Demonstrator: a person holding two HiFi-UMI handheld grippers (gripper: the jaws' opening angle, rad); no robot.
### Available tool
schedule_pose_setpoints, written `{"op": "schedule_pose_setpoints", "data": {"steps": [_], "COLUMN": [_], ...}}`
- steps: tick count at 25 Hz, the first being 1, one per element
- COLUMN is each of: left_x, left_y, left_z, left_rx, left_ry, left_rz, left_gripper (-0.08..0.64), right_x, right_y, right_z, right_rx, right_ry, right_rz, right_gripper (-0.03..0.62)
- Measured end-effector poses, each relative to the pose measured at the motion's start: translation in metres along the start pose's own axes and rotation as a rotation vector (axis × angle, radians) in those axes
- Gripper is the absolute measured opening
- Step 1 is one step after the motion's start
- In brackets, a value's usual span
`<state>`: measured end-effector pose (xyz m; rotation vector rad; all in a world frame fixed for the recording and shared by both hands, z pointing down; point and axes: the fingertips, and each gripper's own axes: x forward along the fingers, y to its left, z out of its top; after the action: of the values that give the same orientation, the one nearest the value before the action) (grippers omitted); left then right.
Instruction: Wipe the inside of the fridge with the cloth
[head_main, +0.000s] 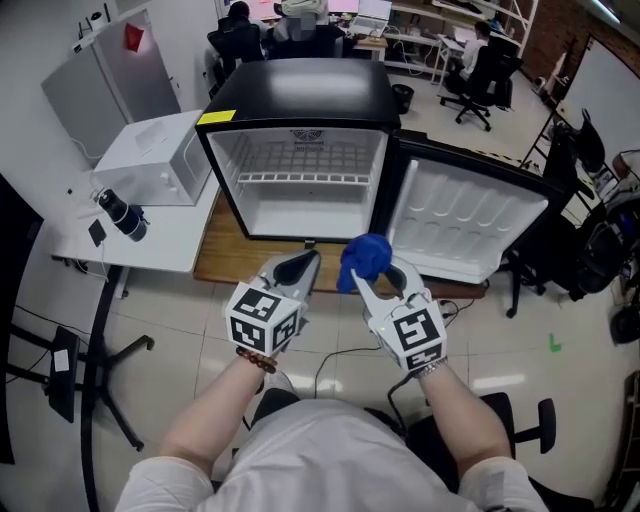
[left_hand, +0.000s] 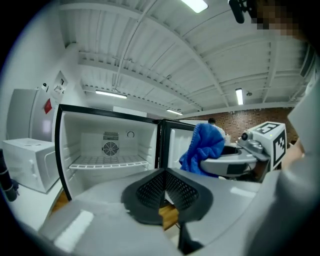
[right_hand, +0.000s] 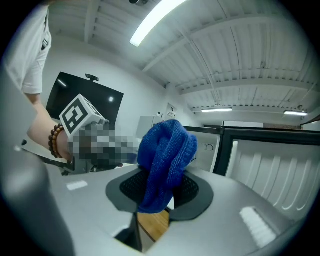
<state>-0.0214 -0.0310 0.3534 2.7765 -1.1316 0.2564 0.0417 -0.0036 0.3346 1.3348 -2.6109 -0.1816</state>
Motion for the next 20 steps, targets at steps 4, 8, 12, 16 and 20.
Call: {"op": "schedule_pose_setpoints", "data": {"steps": [4,8,12,16,20], "left_x": [-0.008,-0.017,-0.024,-0.030,-0.033], "left_y": [-0.007,-0.006,-0.004,-0.001,0.002], "left_z": [0.000,-0.001,0.001,-0.001,0.000], "left_rx": [0.030,0.044,0.056,0.063,0.064], "left_ry": [-0.003,-0.006,-0.017,-0.017,-0.021], "left_rz": [0.014,0.026,0.028,0.028,0.031], "left_gripper": [0.003,0.003,0.003,0.003,0.003], "right_x": [0.000,0.000,0.004,0.009,0.012], "right_y": [0.010,0.021,0.033,0.044,0.047], "right_z": [-0.006,-0.003,0.005,0.009,0.010], "right_rx": [0.026,0.020,0.000,-0.014,-0.020], "right_ry": [-0.002,-0.011,-0.024,-0.022,-0.019], "right_rz": [0.007,0.020,0.032,0.041,0.042], "right_gripper": [0.115,0.115,0.115,0.115,0.115]}}
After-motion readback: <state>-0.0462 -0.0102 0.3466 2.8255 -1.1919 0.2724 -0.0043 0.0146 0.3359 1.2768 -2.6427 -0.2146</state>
